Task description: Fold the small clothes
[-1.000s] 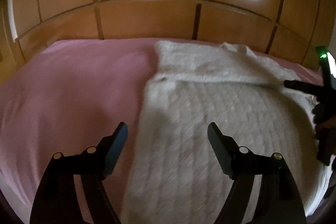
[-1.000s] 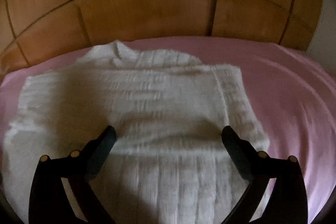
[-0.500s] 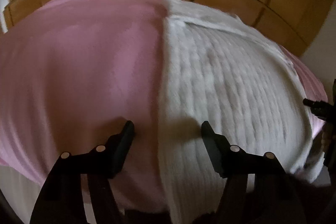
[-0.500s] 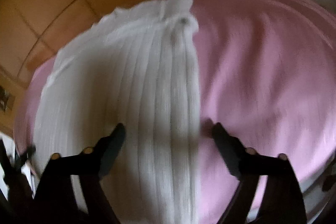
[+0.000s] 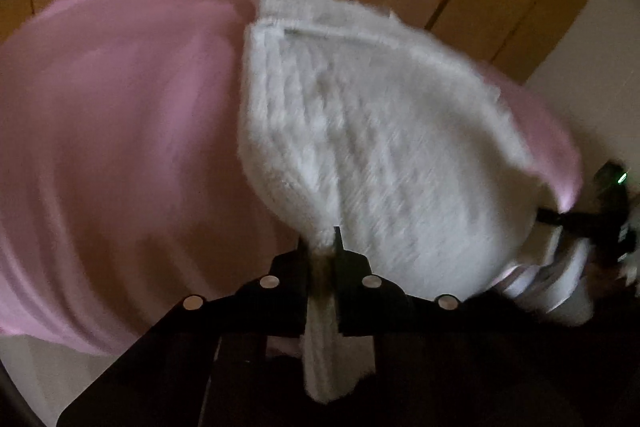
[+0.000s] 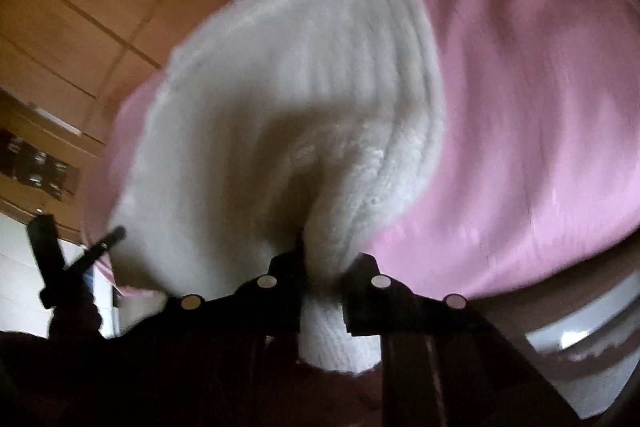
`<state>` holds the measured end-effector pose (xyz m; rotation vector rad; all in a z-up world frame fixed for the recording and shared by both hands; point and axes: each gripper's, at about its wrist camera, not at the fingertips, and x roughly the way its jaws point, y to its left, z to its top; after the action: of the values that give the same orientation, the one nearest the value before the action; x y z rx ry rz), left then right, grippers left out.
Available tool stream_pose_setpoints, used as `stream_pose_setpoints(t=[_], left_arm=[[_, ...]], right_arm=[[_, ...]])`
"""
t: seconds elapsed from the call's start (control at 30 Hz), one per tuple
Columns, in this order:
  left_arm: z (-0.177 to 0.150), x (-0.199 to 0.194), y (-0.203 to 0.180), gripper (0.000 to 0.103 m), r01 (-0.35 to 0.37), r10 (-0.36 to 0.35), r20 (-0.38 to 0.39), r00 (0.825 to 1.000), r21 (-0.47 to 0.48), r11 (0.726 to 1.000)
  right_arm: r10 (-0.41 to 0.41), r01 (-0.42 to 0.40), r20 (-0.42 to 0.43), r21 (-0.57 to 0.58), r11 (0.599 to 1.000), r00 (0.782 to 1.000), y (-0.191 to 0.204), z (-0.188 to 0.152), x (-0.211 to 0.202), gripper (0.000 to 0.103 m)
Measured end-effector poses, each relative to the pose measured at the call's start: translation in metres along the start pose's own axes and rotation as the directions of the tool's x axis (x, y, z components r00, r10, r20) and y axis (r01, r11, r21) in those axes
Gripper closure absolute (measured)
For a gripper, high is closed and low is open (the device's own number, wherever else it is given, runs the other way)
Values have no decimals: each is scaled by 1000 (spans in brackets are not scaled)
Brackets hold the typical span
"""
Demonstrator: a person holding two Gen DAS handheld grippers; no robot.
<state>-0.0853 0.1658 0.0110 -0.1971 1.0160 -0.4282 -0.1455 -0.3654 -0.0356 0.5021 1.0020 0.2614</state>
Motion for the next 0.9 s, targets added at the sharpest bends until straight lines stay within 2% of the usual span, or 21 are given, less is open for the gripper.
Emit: stream_pose_setpoints(t=[0.07, 0.17, 0.27, 0.4, 0.5, 0.53, 0.57, 0.6, 0.63, 0.67, 0.73, 0.8, 0.83, 0.9], left_arm=[[18, -7, 7, 94, 73, -70, 42, 997, -54, 996], [46, -9, 15, 94, 137, -127, 97, 987, -97, 986], [85, 2, 20, 94, 181, -163, 137, 977, -134, 974], [134, 31, 25, 94, 148, -120, 157, 980, -184, 972], [161, 47, 30, 94, 106, -72, 172, 982, -202, 974], [167, 51, 33, 89, 93, -57, 170, 984, -216, 972], [171, 56, 37, 85, 88, -50, 162, 985, -232, 969], [174, 59, 44, 72, 80, -42, 154, 987, -252, 965], [174, 60, 49, 57, 67, -26, 155, 987, -260, 963], [170, 58, 55, 52, 47, -3, 166, 986, -266, 963], [160, 55, 64, 48, 42, 3, 168, 986, -266, 963], [142, 53, 74, 46, 61, -23, 147, 989, -260, 964], [131, 51, 78, 39, 75, -39, 143, 989, -255, 964], [112, 47, 83, 33, 97, -64, 140, 988, -242, 965]], right_arm=[[38, -39, 54, 18, 999, 998, 3, 19, -6, 90], [59, -65, 117, 45, 997, 991, 1, 48, -8, 90], [38, -49, 156, 67, 996, 987, -4, 76, 1, 90], [-3, -18, 171, 121, 992, 985, -15, 110, 18, 90], [-30, 3, 182, 144, 990, 983, -25, 121, 22, 90], [-31, 2, 189, 152, 988, 982, -31, 124, 20, 86], [-30, -4, 201, 167, 986, 979, -35, 128, 18, 72], [-29, -10, 219, 176, 984, 975, -41, 129, 13, 62], [-33, -12, 245, 182, 983, 969, -43, 131, 11, 42], [-38, -14, 271, 185, 983, 962, -48, 130, 5, 33], [-26, -26, 273, 185, 982, 962, -57, 122, -4, 28], [-35, -15, 270, 181, 983, 962, -61, 111, -9, 21], [-39, -7, 264, 173, 985, 964, -61, 107, -9, 19], [-56, 21, 242, 145, 989, 969, -61, 88, -11, 18]])
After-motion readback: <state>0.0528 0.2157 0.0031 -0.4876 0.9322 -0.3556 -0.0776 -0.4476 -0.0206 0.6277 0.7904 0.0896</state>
